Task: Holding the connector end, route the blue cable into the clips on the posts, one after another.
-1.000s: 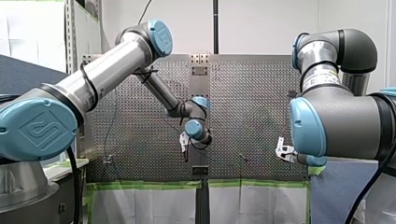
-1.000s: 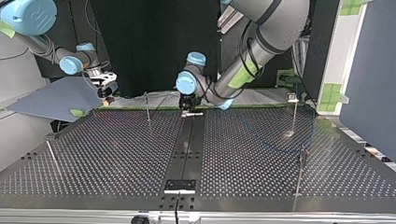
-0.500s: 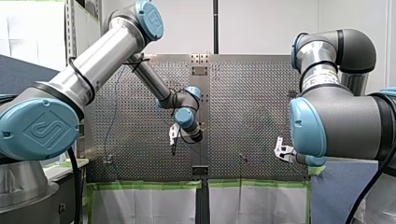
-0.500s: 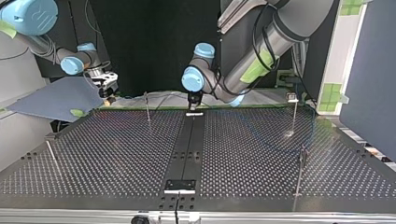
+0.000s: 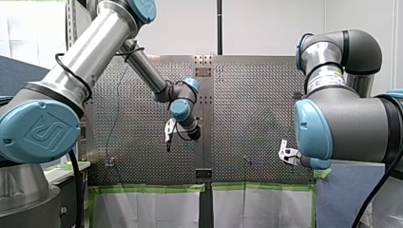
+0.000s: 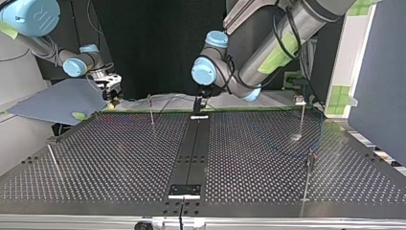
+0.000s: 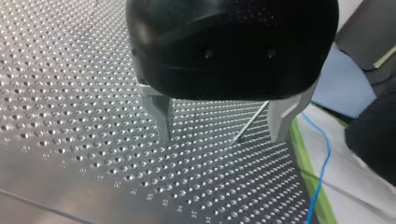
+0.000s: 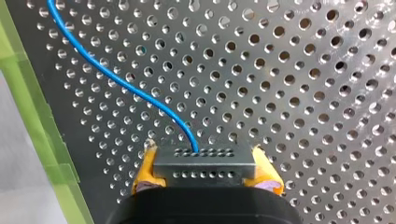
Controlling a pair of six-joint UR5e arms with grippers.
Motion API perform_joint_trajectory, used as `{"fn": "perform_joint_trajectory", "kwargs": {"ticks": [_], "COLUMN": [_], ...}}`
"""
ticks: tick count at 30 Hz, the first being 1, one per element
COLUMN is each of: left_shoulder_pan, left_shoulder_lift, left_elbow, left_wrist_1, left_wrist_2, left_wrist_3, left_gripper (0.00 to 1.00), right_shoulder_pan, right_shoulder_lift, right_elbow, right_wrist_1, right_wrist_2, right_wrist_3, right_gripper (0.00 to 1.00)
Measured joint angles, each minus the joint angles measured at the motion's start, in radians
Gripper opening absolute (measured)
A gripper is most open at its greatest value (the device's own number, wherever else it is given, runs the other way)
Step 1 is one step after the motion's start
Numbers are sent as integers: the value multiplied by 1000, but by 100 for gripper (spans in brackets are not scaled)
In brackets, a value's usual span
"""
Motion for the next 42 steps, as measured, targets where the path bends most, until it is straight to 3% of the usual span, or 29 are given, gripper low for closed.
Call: {"fn": "perform_joint_trajectory", "kwargs": {"ticks": [6, 13, 19, 26, 31, 42], "left_shoulder_pan": [-8, -18, -19, -21, -23, -34], "left_shoulder_lift": [60, 129, 181, 247, 297, 387], "left_elbow": [-60, -129, -181, -247, -297, -400], "left_wrist_1": [-27, -8, 36, 101, 151, 255], "left_wrist_2": [3, -1, -2, -6, -40, -141], "left_wrist_3": [52, 63, 38, -26, -42, 9], "left_gripper": [100, 100, 100, 100, 100, 100], "right_shoulder_pan": [2, 4, 6, 8, 9, 10], "right_shoulder_lift": [0, 0, 0, 0, 0, 0], "right_elbow": [0, 0, 0, 0, 0, 0], "right_wrist_1": [0, -1, -2, -4, -4, -6], "right_wrist_2": [-4, -4, -4, -4, -4, -4], "right_wrist_3": [1, 1, 1, 2, 2, 6], "right_gripper": [0, 0, 0, 0, 0, 0]}}
